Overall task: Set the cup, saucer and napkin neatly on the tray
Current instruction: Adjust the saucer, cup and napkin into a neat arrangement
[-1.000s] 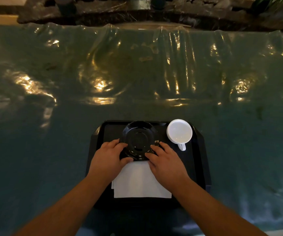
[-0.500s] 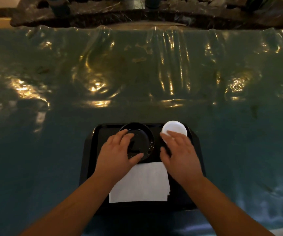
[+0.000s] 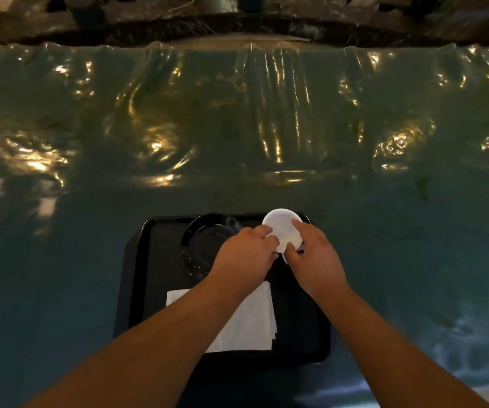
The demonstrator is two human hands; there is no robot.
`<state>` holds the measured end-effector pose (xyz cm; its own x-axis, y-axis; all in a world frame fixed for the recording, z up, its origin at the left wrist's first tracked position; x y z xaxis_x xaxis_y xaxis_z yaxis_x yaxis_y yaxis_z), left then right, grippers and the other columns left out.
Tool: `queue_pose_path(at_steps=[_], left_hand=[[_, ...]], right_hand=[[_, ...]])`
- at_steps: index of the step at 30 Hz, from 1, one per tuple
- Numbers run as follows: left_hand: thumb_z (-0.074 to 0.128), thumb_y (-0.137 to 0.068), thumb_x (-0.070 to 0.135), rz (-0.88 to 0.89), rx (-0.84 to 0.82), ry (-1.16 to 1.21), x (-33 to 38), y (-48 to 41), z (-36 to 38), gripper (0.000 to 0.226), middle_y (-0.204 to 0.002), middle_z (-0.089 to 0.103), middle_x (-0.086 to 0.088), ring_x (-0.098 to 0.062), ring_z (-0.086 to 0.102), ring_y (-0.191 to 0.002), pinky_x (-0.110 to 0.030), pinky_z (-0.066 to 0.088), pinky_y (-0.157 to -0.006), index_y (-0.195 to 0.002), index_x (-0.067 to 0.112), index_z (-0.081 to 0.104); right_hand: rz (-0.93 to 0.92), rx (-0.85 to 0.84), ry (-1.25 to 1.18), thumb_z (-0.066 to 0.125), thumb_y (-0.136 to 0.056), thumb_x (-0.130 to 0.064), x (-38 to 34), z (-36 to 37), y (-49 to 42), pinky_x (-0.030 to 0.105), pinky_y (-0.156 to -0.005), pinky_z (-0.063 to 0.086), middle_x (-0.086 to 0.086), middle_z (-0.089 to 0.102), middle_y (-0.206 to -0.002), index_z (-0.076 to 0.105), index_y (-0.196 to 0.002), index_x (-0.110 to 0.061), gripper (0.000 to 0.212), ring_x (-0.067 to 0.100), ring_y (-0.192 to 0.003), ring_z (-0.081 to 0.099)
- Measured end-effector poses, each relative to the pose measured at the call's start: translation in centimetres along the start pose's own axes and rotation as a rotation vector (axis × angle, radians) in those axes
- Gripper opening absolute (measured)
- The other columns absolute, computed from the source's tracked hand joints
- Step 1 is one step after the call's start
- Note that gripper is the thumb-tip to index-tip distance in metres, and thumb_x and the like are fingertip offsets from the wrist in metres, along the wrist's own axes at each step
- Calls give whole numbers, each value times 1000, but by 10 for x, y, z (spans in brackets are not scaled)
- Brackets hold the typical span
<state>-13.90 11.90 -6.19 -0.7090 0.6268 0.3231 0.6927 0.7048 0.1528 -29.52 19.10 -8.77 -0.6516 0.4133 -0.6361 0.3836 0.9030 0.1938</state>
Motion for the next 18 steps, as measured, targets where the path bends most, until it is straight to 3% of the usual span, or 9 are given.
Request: queue_pose_path(at_steps=[7, 12, 15, 18], left_hand=[[58, -103, 36, -29, 25, 16, -20, -1, 5, 27, -145, 61, 0, -24, 60, -119, -43, 59, -87, -122, 24, 73], [60, -102, 34, -32, 35, -2, -32, -3, 4, 26, -144, 61, 1, -25, 60, -119, -43, 58, -89, -122, 26, 73], [59, -101, 38, -20, 57, 14, -36, -1, 2, 31, -147, 60, 0, -26, 58, -122, -42, 56, -91, -129, 26, 69], [67, -94, 45, -10, 173, 85, -41, 13, -2, 52, -155, 52, -5, -28, 53, -131, -44, 50, -103, -141, 24, 56]], right_hand=[[-24, -3, -47, 65, -99, -29, -8, 12, -3, 25, -91, 49, 0, 51, -152, 43, -154, -31, 59, 18, -118, 62], [-33, -12, -50, 64, -100, -28, -15, 17, -9, 20, -82, 45, 1, 53, -149, 42, -155, -31, 59, 10, -106, 59], [-61, -40, -55, 64, -100, -29, -20, 17, -10, 25, -86, 49, 1, 53, -149, 40, -156, -31, 60, 15, -112, 61], [-97, 34, 0, 67, -98, -31, -23, 10, -5, 36, -97, 52, 1, 50, -151, 39, -154, -28, 63, 19, -126, 56]])
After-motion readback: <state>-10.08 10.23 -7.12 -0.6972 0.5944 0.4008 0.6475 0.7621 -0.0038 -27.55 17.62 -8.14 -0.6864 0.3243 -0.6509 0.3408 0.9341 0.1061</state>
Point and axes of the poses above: each hand's wrist, its own y-axis away from the middle knuckle, its own z-axis out of the palm, x = y × z, the point moved 1 cm from there along -y, towards the middle knuckle
